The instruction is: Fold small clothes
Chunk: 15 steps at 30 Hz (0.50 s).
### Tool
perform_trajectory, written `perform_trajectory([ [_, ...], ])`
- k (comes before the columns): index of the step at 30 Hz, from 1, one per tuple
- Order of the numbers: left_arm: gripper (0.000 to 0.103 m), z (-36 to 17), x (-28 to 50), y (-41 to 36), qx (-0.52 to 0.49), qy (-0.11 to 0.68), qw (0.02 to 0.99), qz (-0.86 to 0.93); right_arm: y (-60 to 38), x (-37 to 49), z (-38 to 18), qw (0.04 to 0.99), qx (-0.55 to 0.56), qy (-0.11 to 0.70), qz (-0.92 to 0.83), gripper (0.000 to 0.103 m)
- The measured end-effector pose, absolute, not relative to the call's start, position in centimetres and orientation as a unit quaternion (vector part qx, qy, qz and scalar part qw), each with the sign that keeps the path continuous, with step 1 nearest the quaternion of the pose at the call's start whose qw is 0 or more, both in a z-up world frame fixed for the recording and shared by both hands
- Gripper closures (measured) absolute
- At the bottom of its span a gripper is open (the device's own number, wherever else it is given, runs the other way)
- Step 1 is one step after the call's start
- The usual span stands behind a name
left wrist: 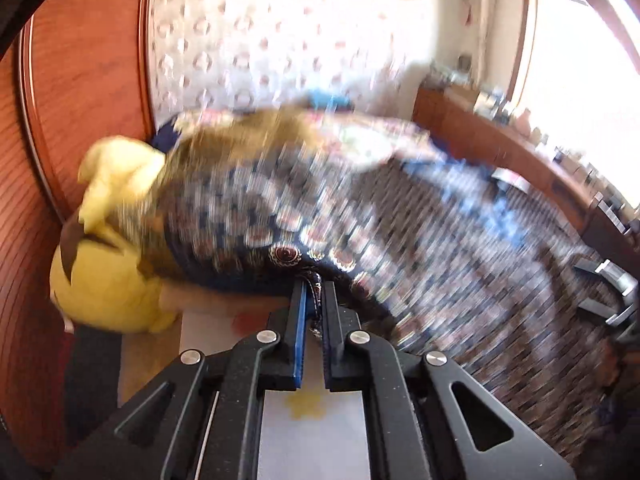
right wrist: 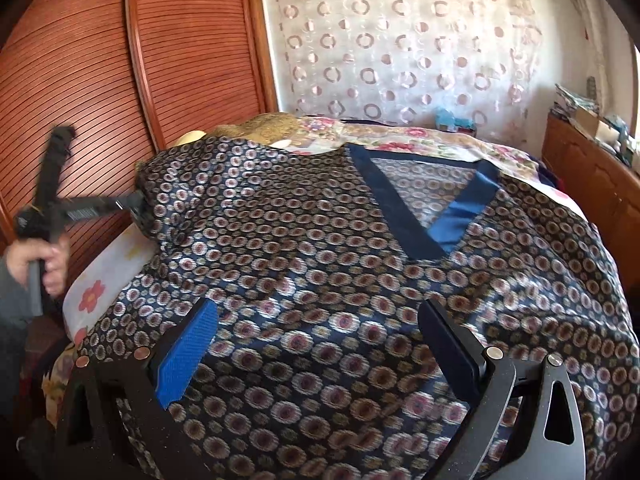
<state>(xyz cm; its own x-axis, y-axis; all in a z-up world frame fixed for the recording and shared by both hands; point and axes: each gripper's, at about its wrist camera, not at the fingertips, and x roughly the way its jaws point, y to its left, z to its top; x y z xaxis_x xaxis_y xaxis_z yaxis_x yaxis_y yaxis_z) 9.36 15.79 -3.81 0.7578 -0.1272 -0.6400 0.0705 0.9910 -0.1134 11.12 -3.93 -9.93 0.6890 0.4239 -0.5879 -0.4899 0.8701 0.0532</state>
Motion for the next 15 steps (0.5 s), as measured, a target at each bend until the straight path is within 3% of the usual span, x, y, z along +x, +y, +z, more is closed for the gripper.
perform_trajectory([
  [6, 0.096, 1.1, 11.1, 11.1, -0.013, 0.303, 0.948, -0.100, -6.4, 10.5, -9.4, 0.925, -0.037, 0.300, 0.231, 0.003],
  [12, 0.096, 1.3, 13.6, 5.6, 0.023, 0.311, 0.941, -0.135, -8.7, 10.0, -8.8, 0.931, -0.024, 0.295, 0.214, 0.003],
  [15, 0.086, 1.6, 12.5, 4.9, 0.018, 0.297, 0.943, -0.148, -9.5, 9.4, -8.8, 0.932, -0.022, 0.296, 0.209, 0.003],
])
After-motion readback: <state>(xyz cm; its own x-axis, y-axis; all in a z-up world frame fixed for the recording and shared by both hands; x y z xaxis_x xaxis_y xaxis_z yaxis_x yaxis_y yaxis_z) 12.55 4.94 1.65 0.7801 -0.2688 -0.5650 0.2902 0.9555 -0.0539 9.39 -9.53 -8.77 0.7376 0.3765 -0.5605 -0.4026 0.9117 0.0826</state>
